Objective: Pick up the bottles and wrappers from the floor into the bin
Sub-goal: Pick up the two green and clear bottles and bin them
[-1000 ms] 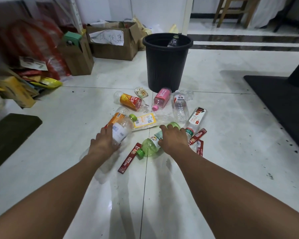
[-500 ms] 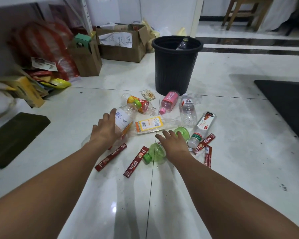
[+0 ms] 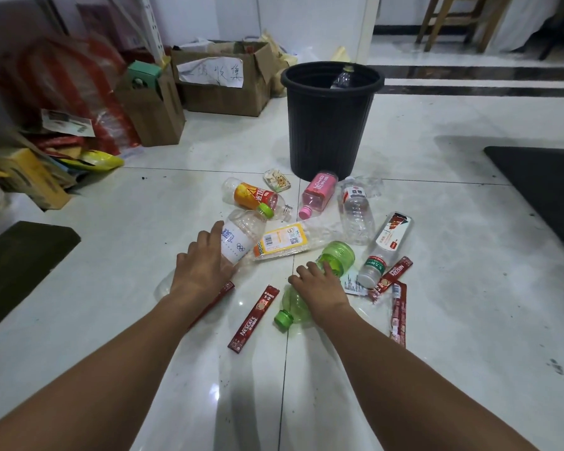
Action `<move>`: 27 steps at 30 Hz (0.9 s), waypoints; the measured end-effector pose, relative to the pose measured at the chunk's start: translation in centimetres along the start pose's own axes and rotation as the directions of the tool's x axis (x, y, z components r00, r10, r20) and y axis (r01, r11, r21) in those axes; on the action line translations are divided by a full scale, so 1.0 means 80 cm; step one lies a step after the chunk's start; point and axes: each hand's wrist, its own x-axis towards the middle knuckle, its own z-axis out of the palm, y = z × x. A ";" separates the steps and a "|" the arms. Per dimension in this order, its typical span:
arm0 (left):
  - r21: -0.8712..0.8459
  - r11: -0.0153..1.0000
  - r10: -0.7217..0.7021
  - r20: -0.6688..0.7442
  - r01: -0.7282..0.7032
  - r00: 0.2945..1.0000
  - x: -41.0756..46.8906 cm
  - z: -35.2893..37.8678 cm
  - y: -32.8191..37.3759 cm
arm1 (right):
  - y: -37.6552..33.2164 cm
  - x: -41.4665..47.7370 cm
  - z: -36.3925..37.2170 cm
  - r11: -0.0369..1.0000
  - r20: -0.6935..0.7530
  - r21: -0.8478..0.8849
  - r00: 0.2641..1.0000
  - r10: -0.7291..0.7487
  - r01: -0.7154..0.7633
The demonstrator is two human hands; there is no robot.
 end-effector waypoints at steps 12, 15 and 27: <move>0.040 0.999 0.003 0.009 -0.003 1.000 -0.002 -0.020 0.003 | -0.009 0.002 -0.027 0.993 -0.099 0.120 0.995 0.009 0.003; 0.044 0.999 0.010 -0.008 -0.009 1.000 -0.004 -0.032 0.011 | -0.004 -0.008 -0.049 0.990 -0.111 0.140 0.993 0.033 -0.017; -0.014 0.991 0.133 -0.099 -0.135 0.986 0.009 -0.124 0.108 | 0.065 -0.067 -0.174 0.943 -0.208 0.258 0.941 0.267 -0.211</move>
